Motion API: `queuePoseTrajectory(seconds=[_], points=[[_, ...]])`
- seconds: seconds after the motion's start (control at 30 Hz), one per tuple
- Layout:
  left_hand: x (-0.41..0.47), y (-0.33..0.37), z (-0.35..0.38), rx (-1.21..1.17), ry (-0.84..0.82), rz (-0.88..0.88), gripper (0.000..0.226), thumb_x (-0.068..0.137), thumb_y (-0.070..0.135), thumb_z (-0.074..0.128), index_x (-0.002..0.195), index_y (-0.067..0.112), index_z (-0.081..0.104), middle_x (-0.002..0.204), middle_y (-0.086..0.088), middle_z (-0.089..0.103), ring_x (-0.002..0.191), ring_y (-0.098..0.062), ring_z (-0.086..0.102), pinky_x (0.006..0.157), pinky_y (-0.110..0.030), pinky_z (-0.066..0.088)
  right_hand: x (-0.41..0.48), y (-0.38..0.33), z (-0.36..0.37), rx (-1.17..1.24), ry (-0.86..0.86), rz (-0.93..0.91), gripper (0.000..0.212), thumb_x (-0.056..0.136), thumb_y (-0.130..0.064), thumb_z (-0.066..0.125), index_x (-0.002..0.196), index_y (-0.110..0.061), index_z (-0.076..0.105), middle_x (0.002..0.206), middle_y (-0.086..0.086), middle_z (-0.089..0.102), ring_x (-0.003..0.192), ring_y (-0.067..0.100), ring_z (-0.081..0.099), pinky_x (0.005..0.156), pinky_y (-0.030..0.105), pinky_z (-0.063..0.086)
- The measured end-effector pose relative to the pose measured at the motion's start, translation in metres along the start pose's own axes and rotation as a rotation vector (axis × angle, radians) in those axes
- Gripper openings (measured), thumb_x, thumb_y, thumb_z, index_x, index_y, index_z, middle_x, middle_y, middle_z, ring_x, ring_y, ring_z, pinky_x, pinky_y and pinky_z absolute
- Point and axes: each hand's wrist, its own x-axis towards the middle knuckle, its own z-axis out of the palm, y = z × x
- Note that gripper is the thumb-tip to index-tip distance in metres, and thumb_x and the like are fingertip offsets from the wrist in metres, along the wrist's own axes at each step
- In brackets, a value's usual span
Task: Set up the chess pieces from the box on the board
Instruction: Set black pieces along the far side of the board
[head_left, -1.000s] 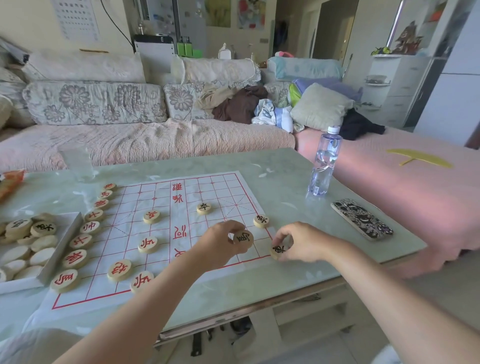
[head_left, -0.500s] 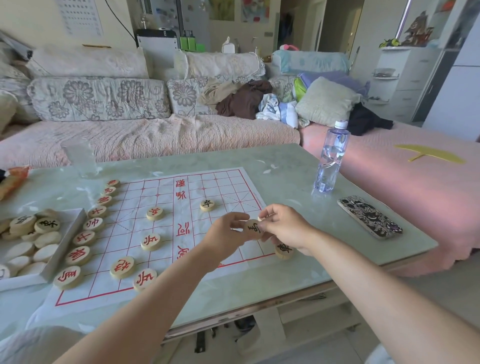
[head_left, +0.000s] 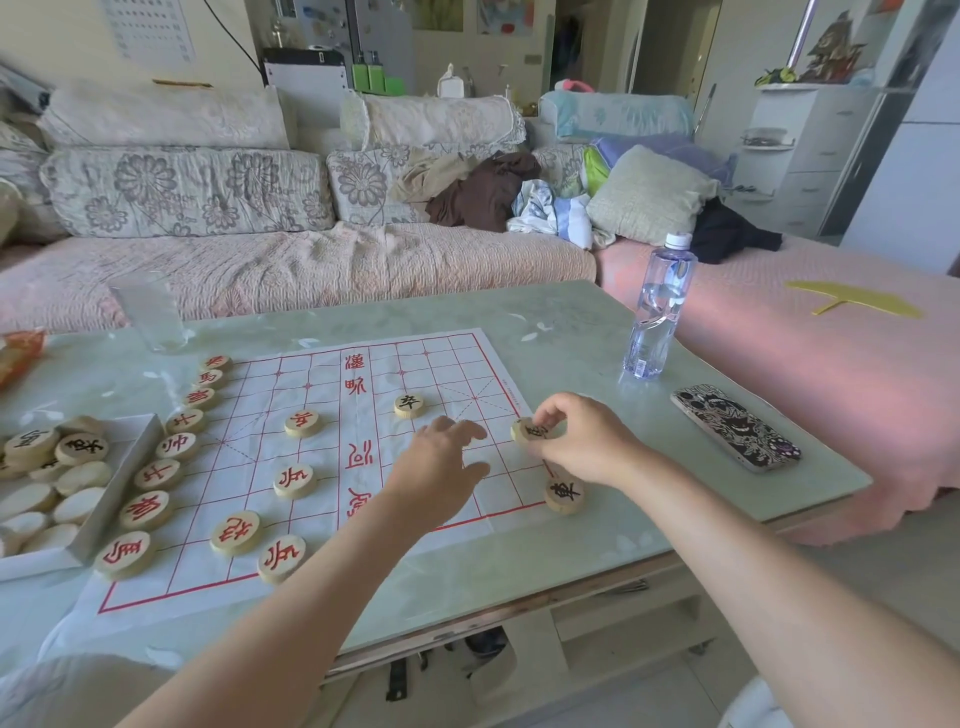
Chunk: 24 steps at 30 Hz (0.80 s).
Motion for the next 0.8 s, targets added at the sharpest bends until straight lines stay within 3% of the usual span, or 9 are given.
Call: queuePoseTrajectory(seconds=[0.07, 0.2, 0.33, 0.5, 0.67, 0.8], points=[[-0.002, -0.009, 0.000, 0.215, -0.018, 0.077, 0.044, 0.088, 0.044, 0.060, 0.130, 0.032, 0.051, 0.128, 0.004, 0.047, 0.120, -0.018, 0.042, 0.093, -0.034, 0.043, 0.004, 0.010, -0.003, -0.131, -0.013, 0.040, 0.026, 0.073, -0.049, 0.077, 0.087, -0.034, 0.061, 0.099, -0.015, 0.062, 0.096, 0.010, 0.061, 0.085, 0.029, 0.049], [-0.004, -0.016, 0.003, 0.310, -0.130, 0.060, 0.052, 0.086, 0.055, 0.057, 0.133, 0.033, 0.049, 0.133, 0.003, 0.044, 0.122, -0.019, 0.038, 0.097, -0.036, 0.040, 0.005, 0.015, 0.003, -0.211, -0.091, 0.042, 0.025, 0.073, -0.046, 0.076, 0.088, -0.035, 0.061, 0.100, -0.015, 0.063, 0.097, 0.011, 0.062, 0.086, 0.031, 0.050], [-0.004, -0.017, 0.005, 0.284, -0.141, 0.059, 0.051, 0.086, 0.053, 0.058, 0.131, 0.032, 0.051, 0.132, 0.002, 0.045, 0.121, -0.019, 0.038, 0.097, -0.038, 0.043, 0.004, 0.012, 0.006, -0.317, -0.124, 0.045, 0.024, 0.073, -0.051, 0.073, 0.090, -0.037, 0.064, 0.104, -0.015, 0.061, 0.097, 0.012, 0.060, 0.084, 0.029, 0.048], [-0.004, -0.020, 0.004, 0.228, -0.133, 0.048, 0.049, 0.086, 0.051, 0.058, 0.130, 0.031, 0.052, 0.130, 0.002, 0.046, 0.122, -0.018, 0.039, 0.097, -0.039, 0.043, 0.003, -0.001, 0.008, -0.339, -0.090, -0.017, 0.006, 0.079, -0.041, 0.066, 0.083, -0.037, 0.064, 0.102, -0.012, 0.054, 0.096, 0.013, 0.058, 0.077, 0.027, 0.041], [-0.006, -0.030, -0.008, 0.174, -0.040, 0.052, 0.040, 0.089, 0.048, 0.057, 0.125, 0.031, 0.055, 0.124, 0.003, 0.051, 0.120, -0.018, 0.042, 0.095, -0.037, 0.044, 0.004, -0.036, 0.025, -0.273, -0.109, -0.121, 0.008, 0.086, -0.033, 0.060, 0.086, -0.030, 0.067, 0.090, -0.016, 0.060, 0.090, 0.011, 0.058, 0.071, 0.026, 0.040], [-0.009, -0.049, -0.036, 0.139, 0.065, 0.024, 0.034, 0.088, 0.044, 0.059, 0.119, 0.029, 0.059, 0.114, 0.003, 0.055, 0.110, -0.018, 0.049, 0.088, -0.034, 0.046, 0.007, -0.083, 0.045, -0.213, -0.145, -0.203, 0.007, 0.087, -0.037, 0.060, 0.088, -0.032, 0.066, 0.091, -0.016, 0.063, 0.090, 0.012, 0.059, 0.072, 0.027, 0.044]])
